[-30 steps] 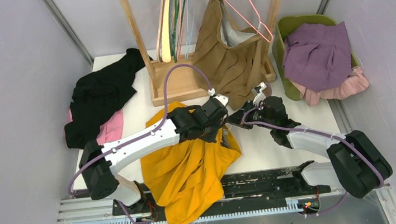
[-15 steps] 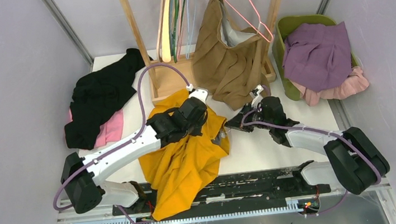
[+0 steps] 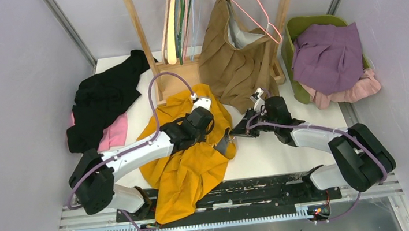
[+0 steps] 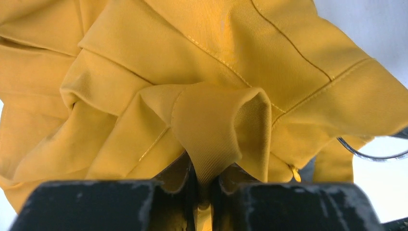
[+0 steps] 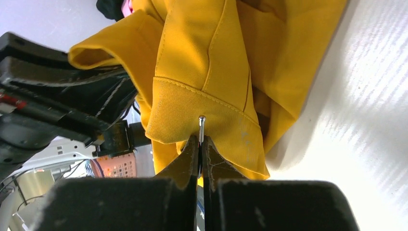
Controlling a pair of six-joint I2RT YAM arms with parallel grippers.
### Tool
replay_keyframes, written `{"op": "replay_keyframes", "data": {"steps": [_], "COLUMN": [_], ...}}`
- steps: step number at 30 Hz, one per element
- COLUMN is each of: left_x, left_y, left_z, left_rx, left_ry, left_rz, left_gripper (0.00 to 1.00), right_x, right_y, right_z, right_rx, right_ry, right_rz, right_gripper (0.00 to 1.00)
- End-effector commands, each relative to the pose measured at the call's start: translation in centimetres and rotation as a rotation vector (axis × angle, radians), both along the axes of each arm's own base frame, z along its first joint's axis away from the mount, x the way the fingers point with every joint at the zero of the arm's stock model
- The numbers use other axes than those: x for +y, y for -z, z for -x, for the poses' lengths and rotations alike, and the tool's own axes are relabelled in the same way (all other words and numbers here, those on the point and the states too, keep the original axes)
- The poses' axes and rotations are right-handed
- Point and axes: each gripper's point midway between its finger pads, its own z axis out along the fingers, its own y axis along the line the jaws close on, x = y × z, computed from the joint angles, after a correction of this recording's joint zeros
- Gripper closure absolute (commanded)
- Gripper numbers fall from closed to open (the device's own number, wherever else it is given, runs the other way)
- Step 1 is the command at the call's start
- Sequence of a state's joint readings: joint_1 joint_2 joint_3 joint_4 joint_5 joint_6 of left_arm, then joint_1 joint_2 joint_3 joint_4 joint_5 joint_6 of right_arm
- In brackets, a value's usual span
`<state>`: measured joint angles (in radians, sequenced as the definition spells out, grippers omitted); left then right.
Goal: Place the skirt on the hanger
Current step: Adjust the skirt on the hanger.
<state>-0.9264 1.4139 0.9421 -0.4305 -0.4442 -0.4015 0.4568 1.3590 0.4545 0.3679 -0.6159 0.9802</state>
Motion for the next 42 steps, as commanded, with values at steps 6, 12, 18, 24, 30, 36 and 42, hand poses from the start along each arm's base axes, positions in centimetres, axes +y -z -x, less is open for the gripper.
{"op": "replay_keyframes", "data": {"steps": [6, 12, 18, 24, 30, 36, 42], "left_x": [-1.2, -0.2, 1.1, 1.6, 2.9, 3.5, 3.9], "left_y": [-2.2, -5.1, -7.1, -6.8, -5.0, -2.0, -0.3], "left_z": [-3.1, -2.3, -1.5, -0.5, 0.7, 1.0, 0.8], "left_rx": [-0.136, -0.111, -0.093, -0.071, -0.055, -0.036, -0.039], "left_ry": [-0.042, -0.042, -0.045, -0.052, -0.083, -0.109, -0.135], "left_rz": [0.063, 0.037, 0.007, 0.034, 0.054, 0.031, 0.008], "left_gripper": [0.61, 0.43, 0.42, 0.45, 0.47, 0.47, 0.48], "right_x": [2.0, 1.8, 2.3, 3.4, 4.3, 3.7, 2.0], "right_y": [-4.4, -4.9, -4.2, -3.0, -0.9, -0.8, -2.1], "right_z": [1.5, 1.1, -0.1, -2.8, -4.8, -4.6, -3.8], "right_rx": [-0.124, -0.149, -0.159, -0.173, -0.145, -0.147, -0.166], "right_ry": [-0.208, -0.218, -0.253, -0.280, -0.291, -0.299, -0.268], "right_rz": [-0.076, -0.024, 0.020, 0.059, 0.087, 0.135, 0.216], "right_gripper": [0.99, 0.99, 0.99, 0.99, 0.99, 0.77, 0.66]}}
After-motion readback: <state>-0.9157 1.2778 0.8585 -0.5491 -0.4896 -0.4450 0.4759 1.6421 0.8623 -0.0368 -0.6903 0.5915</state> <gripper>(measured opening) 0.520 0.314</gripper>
